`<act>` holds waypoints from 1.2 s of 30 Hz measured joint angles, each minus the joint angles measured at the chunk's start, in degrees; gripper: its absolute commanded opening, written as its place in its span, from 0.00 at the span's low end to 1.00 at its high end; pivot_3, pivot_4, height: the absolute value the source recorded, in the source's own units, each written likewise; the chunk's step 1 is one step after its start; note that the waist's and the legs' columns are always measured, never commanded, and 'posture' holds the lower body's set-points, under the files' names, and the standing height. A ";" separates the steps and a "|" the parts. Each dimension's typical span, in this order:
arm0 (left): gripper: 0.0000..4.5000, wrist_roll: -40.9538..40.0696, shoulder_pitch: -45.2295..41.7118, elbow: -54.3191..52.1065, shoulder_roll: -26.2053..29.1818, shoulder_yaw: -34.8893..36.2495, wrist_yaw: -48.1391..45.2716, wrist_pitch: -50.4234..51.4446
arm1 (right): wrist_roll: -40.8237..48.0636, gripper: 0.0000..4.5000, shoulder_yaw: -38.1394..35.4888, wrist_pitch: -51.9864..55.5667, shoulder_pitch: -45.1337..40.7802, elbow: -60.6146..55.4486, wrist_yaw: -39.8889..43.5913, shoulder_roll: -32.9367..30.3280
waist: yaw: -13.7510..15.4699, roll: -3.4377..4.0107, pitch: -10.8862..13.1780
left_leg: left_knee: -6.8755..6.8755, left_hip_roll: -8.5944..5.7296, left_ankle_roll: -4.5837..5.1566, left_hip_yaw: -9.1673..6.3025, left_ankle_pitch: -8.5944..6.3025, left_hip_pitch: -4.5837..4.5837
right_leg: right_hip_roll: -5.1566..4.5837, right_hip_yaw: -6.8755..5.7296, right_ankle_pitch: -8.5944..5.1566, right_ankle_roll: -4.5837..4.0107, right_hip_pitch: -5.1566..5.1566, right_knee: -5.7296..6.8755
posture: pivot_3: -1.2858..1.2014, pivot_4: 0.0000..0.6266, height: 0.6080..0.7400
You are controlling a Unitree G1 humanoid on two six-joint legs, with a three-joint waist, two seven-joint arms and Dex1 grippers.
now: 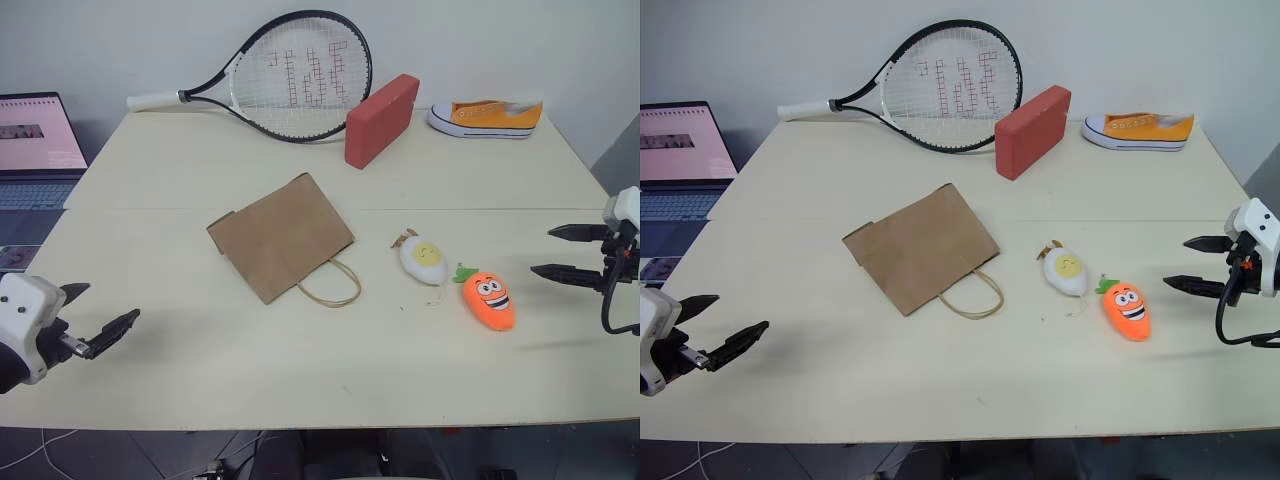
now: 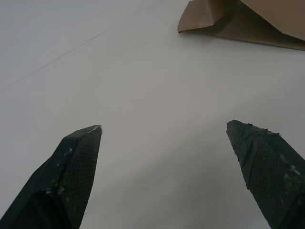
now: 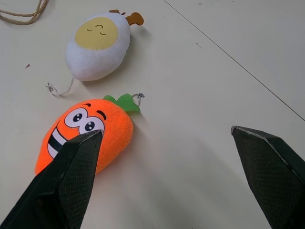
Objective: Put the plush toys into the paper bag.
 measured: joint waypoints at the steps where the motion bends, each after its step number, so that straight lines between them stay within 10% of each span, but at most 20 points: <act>1: 0.99 -0.14 -0.08 -0.02 0.00 0.00 -0.10 0.04 | -0.02 1.00 0.00 0.00 0.00 0.00 0.00 0.00 | 0.00 0.00 0.00 | 0.00 0.00 0.00 0.00 0.00 0.00 | 0.00 0.01 0.00 0.00 0.00 0.00 | 0.52 0.24 1.00; 36: 0.99 -2.23 -3.74 -0.38 -4.48 3.36 1.58 -0.14 | -1.50 1.00 2.09 -2.38 -4.37 3.00 -1.28 3.21 | -0.04 -0.03 -0.02 | 0.02 0.02 0.00 0.15 0.00 0.14 | 0.04 0.15 0.01 0.01 0.04 0.08 | 0.52 0.24 1.00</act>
